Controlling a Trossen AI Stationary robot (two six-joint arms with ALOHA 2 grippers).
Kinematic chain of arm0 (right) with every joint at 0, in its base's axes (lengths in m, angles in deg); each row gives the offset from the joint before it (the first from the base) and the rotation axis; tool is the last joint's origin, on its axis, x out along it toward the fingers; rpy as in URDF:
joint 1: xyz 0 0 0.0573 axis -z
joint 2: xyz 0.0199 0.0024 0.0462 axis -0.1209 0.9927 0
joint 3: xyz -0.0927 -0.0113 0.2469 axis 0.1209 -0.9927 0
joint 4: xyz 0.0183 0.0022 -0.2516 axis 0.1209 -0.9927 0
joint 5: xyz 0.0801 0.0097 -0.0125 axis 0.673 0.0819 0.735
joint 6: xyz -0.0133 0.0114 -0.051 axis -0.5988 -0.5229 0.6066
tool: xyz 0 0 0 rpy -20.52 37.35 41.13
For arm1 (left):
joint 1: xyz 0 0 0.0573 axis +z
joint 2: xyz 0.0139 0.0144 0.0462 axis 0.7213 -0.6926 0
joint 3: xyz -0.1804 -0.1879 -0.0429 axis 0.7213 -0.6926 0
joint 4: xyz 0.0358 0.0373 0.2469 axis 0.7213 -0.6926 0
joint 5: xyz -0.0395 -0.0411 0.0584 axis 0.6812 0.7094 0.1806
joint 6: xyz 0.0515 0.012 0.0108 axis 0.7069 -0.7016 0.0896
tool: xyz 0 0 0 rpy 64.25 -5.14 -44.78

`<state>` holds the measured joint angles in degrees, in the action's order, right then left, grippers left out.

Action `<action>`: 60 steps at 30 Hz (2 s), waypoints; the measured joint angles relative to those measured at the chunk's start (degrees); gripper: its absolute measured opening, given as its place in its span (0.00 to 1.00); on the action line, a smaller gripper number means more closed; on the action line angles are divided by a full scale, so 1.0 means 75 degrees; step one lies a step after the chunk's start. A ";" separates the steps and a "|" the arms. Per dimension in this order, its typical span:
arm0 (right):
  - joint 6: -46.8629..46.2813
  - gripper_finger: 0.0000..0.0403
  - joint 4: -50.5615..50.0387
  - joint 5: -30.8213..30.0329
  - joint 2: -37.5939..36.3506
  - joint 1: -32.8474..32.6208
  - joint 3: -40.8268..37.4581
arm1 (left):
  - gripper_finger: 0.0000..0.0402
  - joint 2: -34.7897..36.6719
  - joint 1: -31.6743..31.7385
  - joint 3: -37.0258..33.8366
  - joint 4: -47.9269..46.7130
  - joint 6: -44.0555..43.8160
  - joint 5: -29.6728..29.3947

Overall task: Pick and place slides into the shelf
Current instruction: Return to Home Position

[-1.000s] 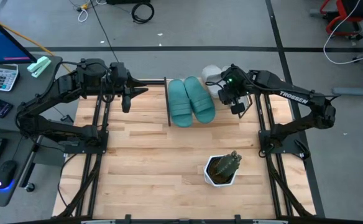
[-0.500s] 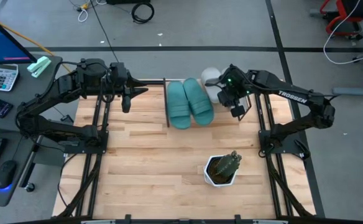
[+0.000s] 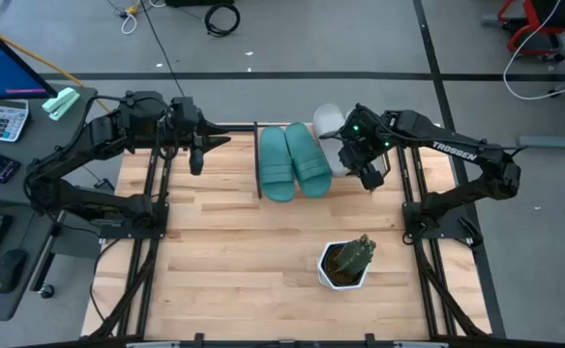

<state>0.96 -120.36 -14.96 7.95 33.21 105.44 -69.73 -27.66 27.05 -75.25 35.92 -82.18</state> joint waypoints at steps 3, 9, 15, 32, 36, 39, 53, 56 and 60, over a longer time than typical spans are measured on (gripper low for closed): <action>-0.0025 0.55 -0.0047 0.0024 0.0003 0.0033 -0.0003 | 0.27 0.0000 0.0000 0.0000 0.0000 0.0000 0.0000; 0.0053 0.53 -0.0024 -0.0494 0.0001 0.0034 -0.0003 | 0.27 0.0000 0.0001 0.0000 -0.0003 -0.0015 0.0000; -0.0022 0.53 0.0238 -0.2276 -0.0090 0.0494 -0.0003 | 0.27 0.0000 0.0000 0.0000 -0.0003 -0.0015 0.0000; -0.0118 0.46 0.0172 -0.2808 -0.0156 0.1178 -0.0003 | 0.27 -0.0119 -0.0054 0.0012 0.0014 -0.0051 0.0004; -0.0514 0.45 0.0037 -0.2779 -0.0438 0.1001 -0.0003 | 0.27 -0.0333 -0.0128 0.0006 0.0206 0.0355 0.0003; -0.1016 0.42 0.0008 -0.2606 -0.0906 0.0860 -0.0003 | 0.26 -0.0581 -0.0152 0.0006 0.0664 0.0778 0.0009; -0.3790 0.03 -0.1564 0.0238 -0.3404 0.0755 -0.0013 | 0.11 -0.1703 0.0262 0.0004 0.2570 0.1285 0.0000; -0.4237 0.01 -0.1326 0.0508 -0.4005 0.0759 -0.0315 | 0.06 -0.1852 0.0262 0.0000 0.2714 0.1145 0.0003; -0.5087 0.01 -0.0557 0.0806 -0.5051 0.0759 -0.1194 | 0.01 -0.1952 0.0250 -0.0003 0.3132 0.0940 0.0230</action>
<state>-37.19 -124.54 -8.92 -29.93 38.91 96.48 -84.37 -25.78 27.03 -51.76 42.97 -80.46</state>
